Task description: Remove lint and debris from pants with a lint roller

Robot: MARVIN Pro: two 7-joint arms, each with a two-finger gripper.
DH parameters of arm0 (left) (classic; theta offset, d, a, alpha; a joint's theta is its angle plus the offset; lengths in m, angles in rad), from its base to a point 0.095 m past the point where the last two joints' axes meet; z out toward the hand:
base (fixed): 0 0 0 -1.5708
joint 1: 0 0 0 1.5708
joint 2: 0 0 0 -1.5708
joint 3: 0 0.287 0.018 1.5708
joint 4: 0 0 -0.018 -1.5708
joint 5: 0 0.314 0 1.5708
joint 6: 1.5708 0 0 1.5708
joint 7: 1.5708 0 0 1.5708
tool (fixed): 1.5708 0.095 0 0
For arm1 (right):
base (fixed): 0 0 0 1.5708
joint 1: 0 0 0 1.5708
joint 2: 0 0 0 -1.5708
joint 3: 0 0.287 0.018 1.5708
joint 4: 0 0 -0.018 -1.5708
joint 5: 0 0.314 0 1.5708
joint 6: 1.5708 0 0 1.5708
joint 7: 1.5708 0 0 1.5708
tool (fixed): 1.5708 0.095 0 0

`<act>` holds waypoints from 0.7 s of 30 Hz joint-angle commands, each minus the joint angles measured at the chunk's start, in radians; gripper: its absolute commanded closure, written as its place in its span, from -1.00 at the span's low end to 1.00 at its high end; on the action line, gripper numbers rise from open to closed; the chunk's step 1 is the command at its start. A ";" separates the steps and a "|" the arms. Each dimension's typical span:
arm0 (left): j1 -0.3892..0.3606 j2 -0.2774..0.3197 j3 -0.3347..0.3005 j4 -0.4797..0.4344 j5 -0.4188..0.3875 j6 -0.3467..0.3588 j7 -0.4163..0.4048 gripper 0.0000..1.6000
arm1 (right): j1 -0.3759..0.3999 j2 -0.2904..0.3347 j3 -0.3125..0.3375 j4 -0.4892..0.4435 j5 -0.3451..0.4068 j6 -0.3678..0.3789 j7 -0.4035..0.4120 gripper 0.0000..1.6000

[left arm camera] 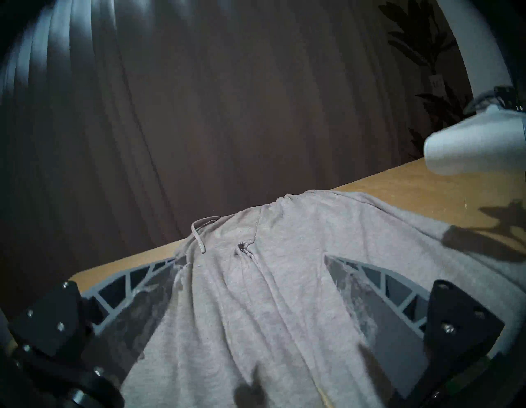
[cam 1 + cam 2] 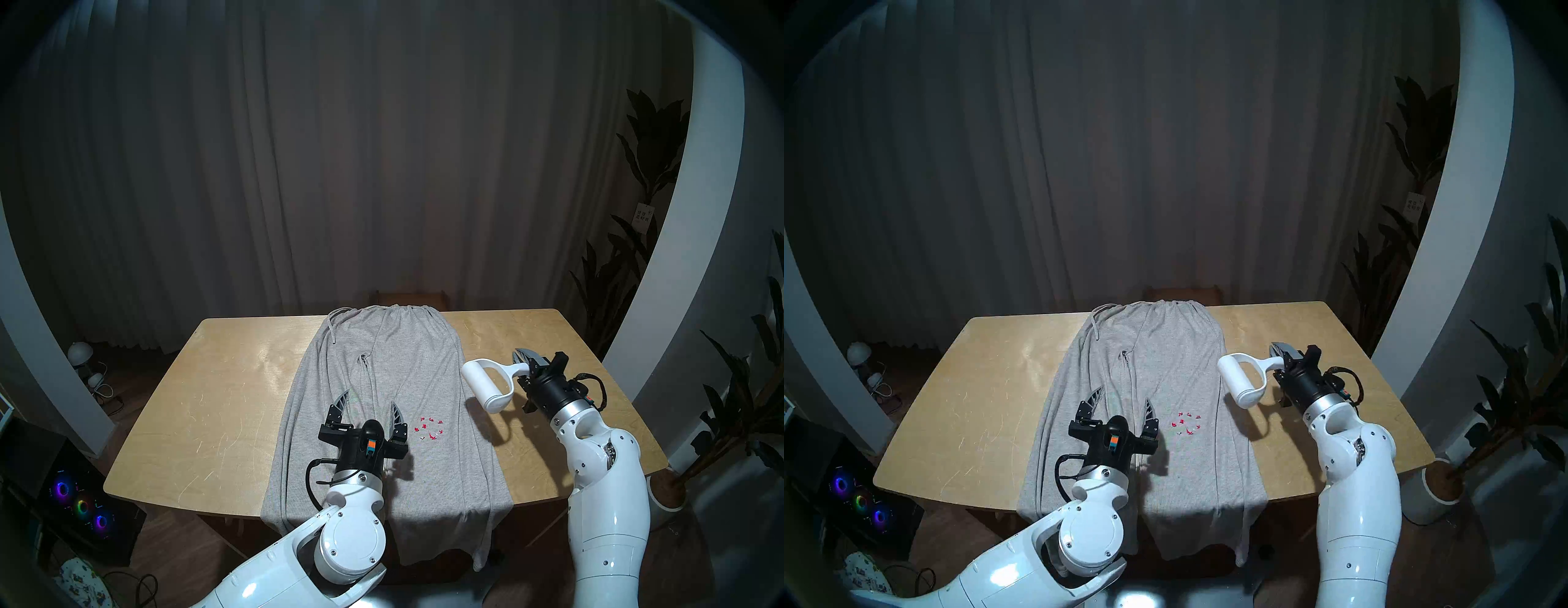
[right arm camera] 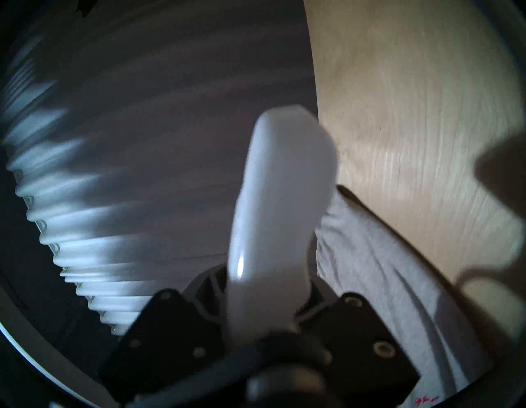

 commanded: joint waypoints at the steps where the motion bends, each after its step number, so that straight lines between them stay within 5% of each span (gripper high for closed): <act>1: -0.054 0.057 0.023 0.034 0.124 0.013 0.004 -1.00 | -0.097 -0.006 -0.113 -0.115 0.035 -0.076 0.016 1.00; 12: -0.127 0.052 0.035 0.060 0.220 0.075 0.001 -1.00 | -0.217 -0.025 -0.198 -0.240 0.004 -0.273 0.016 1.00; 21: -0.174 0.045 0.083 0.088 0.263 0.076 -0.054 -1.00 | -0.247 -0.002 -0.290 -0.268 -0.181 -0.431 0.076 1.00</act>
